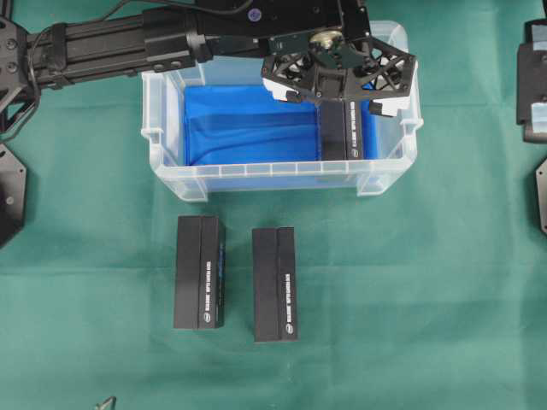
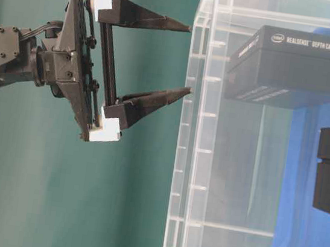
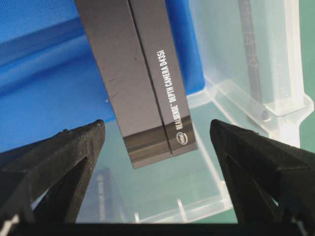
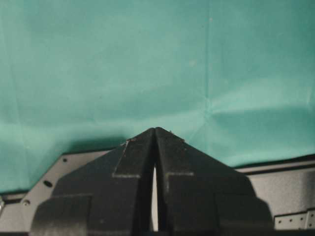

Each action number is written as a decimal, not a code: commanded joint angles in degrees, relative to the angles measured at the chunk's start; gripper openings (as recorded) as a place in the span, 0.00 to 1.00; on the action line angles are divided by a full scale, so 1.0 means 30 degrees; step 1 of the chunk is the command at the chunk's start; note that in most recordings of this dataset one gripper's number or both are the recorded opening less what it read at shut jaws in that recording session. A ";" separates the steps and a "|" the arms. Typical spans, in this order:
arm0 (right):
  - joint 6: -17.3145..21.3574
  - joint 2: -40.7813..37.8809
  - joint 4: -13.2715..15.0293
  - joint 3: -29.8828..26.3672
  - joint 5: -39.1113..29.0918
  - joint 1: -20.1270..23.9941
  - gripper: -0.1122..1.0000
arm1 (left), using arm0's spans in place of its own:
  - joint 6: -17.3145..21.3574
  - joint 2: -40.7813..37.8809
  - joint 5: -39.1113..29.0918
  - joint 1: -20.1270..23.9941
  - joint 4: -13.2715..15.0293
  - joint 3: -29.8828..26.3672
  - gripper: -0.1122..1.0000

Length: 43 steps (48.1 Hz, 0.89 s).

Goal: Take the box out of the case with the left arm.
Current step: 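Lower the open left gripper around the right black box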

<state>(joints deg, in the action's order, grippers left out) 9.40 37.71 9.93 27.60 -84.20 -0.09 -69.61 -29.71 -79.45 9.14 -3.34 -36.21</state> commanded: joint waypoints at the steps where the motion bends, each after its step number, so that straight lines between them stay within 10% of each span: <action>1: 0.0029 0.0059 -0.0029 -0.0205 0.0059 -0.0029 0.10 | 0.0000 0.0381 0.0059 -0.0029 -0.0029 -0.0293 0.90; 43: 0.0029 0.0059 -0.0029 -0.0205 0.0029 0.0000 0.10 | -0.0176 0.0234 0.0352 -0.0088 -0.0029 -0.0352 0.90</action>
<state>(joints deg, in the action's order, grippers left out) 9.40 37.71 9.93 27.60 -84.20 -0.09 -70.14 -30.06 -78.49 9.05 -3.34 -36.21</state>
